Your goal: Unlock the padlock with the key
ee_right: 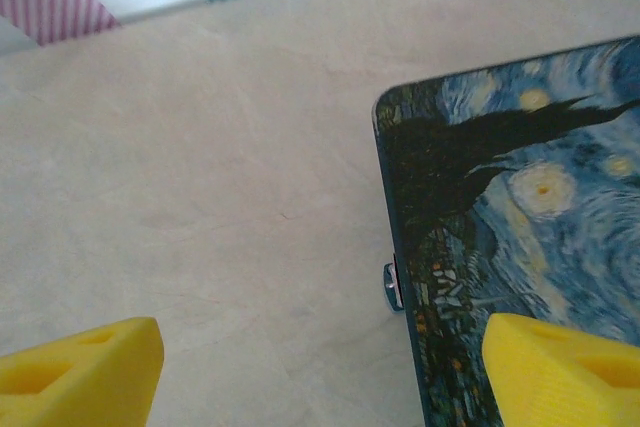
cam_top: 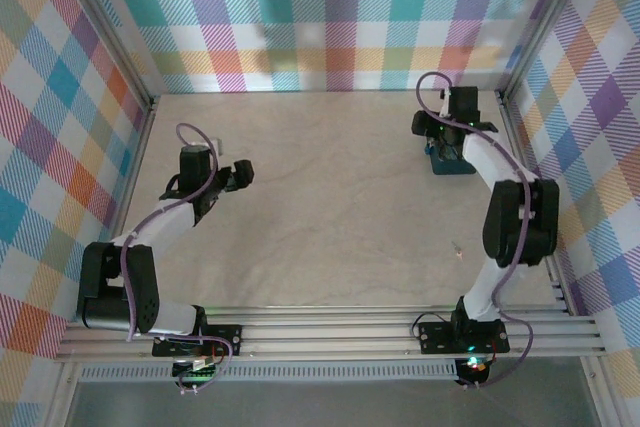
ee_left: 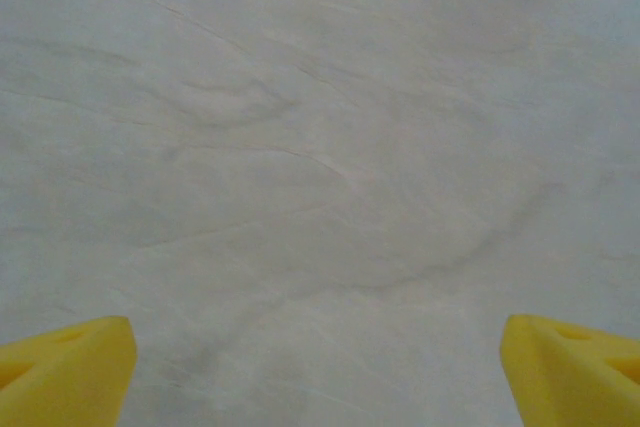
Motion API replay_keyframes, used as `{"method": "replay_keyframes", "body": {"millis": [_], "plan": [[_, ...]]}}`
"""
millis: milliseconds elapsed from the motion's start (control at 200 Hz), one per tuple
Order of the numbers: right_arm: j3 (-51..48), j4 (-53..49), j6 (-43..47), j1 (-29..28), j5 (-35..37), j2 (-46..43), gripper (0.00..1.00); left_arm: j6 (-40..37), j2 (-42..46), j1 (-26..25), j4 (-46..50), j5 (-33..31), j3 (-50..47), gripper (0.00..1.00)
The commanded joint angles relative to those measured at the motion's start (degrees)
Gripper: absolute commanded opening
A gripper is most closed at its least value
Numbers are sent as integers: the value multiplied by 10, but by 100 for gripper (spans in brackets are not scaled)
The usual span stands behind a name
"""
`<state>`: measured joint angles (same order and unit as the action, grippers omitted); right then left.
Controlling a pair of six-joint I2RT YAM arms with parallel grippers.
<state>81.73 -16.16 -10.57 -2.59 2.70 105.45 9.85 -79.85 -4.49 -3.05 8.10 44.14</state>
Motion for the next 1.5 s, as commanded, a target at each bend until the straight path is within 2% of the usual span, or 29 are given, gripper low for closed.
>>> {"method": "replay_keyframes", "body": {"millis": [0, 125, 260, 550, 810, 915, 1085, 1140, 1355, 1495], "plan": [[73, -113, -6, -2, 3, 59, 82, 33, 8, -8, 43, 92, 13, 93], [131, -161, 16, -14, 1, 120, 76, 42, 22, -21, 47, 97, -3, 93], [132, -178, 49, -38, -6, 141, 72, 35, 31, -29, 76, 93, -2, 93], [77, -191, 145, -105, -53, 127, 67, 29, 35, -32, 111, 83, 21, 93], [23, -161, 145, -155, -76, 80, 62, 40, 29, -34, 116, 83, 19, 93], [38, -160, 127, -155, -16, 54, 66, 42, 26, -34, 122, 83, 18, 93], [120, -198, 156, -147, 195, 76, 75, 51, 20, -40, 124, 90, 20, 93], [160, -222, 158, -135, 239, 100, 77, 53, 17, -44, 125, 92, 22, 93], [316, -315, 187, -78, 307, 213, 79, 72, -13, -71, 130, 106, 47, 91], [369, -342, 211, -66, 308, 267, 78, 75, -42, -111, 135, 96, 75, 91]]}}
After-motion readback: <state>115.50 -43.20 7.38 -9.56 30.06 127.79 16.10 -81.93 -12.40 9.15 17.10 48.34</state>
